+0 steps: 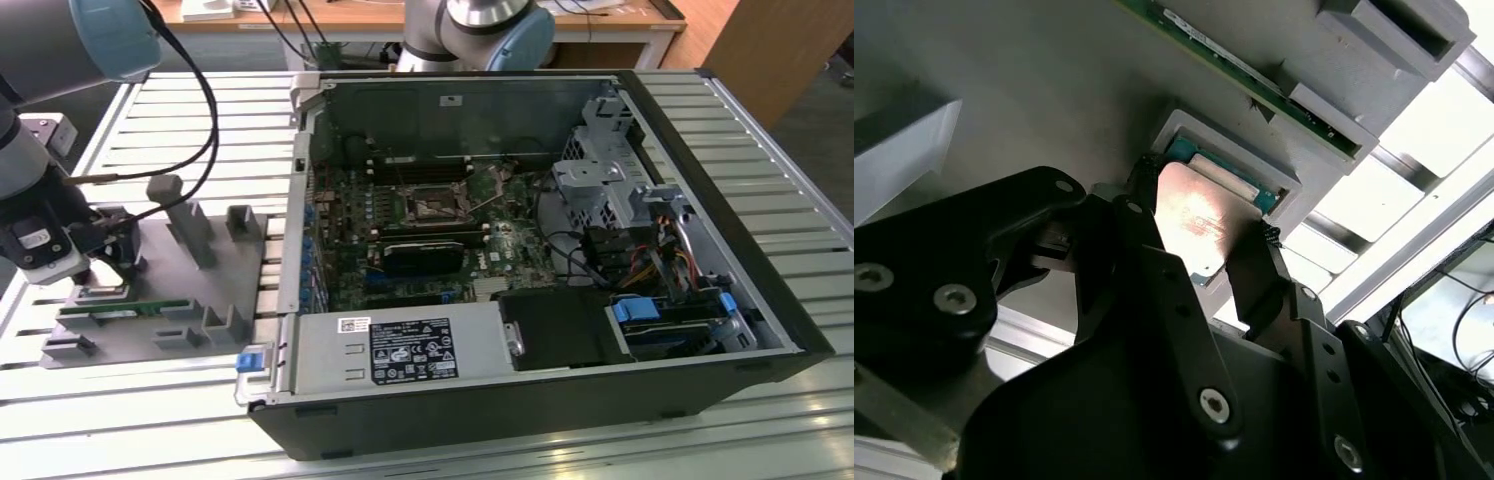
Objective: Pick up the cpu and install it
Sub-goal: 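Pick up the cpu and move it towards the insertion slot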
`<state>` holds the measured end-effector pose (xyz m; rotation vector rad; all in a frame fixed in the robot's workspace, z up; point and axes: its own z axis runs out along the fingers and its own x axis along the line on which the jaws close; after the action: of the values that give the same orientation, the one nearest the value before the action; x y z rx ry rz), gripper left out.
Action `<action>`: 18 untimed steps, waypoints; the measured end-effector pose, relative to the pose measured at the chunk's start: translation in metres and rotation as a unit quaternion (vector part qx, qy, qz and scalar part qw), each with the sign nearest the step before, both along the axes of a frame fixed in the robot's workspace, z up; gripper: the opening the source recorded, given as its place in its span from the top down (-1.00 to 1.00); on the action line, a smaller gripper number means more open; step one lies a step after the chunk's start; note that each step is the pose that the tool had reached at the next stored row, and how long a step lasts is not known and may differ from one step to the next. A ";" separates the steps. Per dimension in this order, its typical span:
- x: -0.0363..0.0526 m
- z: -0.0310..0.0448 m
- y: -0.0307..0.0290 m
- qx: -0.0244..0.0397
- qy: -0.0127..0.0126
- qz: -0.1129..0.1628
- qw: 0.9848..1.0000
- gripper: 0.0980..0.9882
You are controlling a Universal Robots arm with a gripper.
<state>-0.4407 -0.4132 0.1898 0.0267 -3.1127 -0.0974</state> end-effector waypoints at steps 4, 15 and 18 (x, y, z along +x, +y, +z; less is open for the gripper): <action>0.0000 0.0036 0.0000 0.000 0.000 0.000 1.000 0.03; 0.0000 0.0109 0.0000 0.000 0.000 0.000 1.000 0.03; 0.0000 0.0125 0.0000 0.000 0.000 0.000 1.000 0.03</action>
<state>-0.4407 -0.4132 0.2023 0.0267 -3.1126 -0.0973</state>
